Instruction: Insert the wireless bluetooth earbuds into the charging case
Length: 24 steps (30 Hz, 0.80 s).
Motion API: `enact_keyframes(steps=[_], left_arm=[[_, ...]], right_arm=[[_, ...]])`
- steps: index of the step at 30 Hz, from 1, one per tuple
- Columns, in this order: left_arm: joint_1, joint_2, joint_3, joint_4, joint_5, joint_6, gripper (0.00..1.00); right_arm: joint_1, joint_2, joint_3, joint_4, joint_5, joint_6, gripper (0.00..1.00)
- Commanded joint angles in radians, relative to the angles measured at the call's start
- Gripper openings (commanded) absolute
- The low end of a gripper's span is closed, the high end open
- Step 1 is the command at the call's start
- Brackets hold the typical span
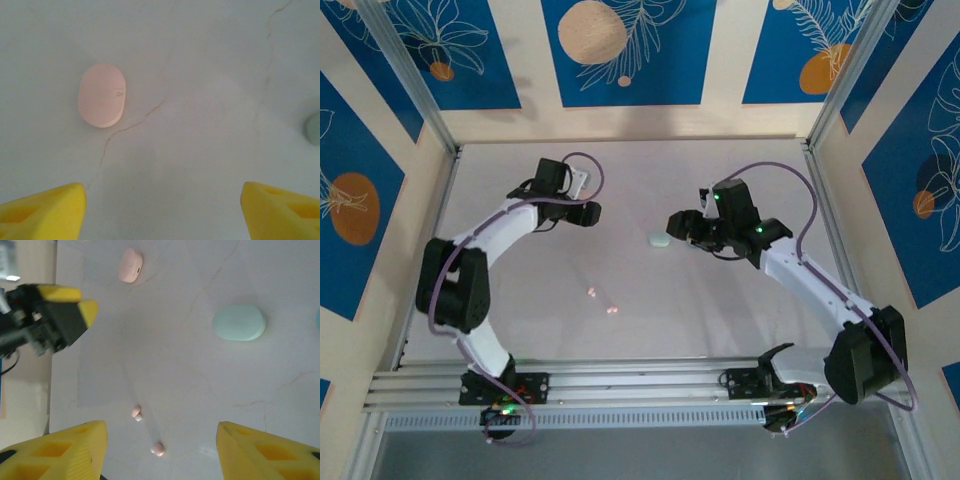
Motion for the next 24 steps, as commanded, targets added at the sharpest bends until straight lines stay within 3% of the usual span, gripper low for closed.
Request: enact_keyframes(steps=[1,4,13,24], left_arm=[[0.024,0.098,0.091,-0.048,0.04,0.062,0.79],[0.045,0.199,0.184,-0.093,0.079,0.047,0.76],[0.048,0.407,0.436,-0.207,0.006,0.078,0.77],[0.047,0.53,0.591,-0.31,-0.046,0.099,0.73]], right_arm=[[0.007,-0.063,-0.038,0.02,-0.023,-0.003,0.61],[0.006,-0.09,-0.062,0.018,-0.017,0.007,0.61],[-0.014,-0.1,-0.115,0.01,-0.026,0.038,0.62],[-0.045,-0.102,-0.123,-0.002,-0.045,0.043,0.62]])
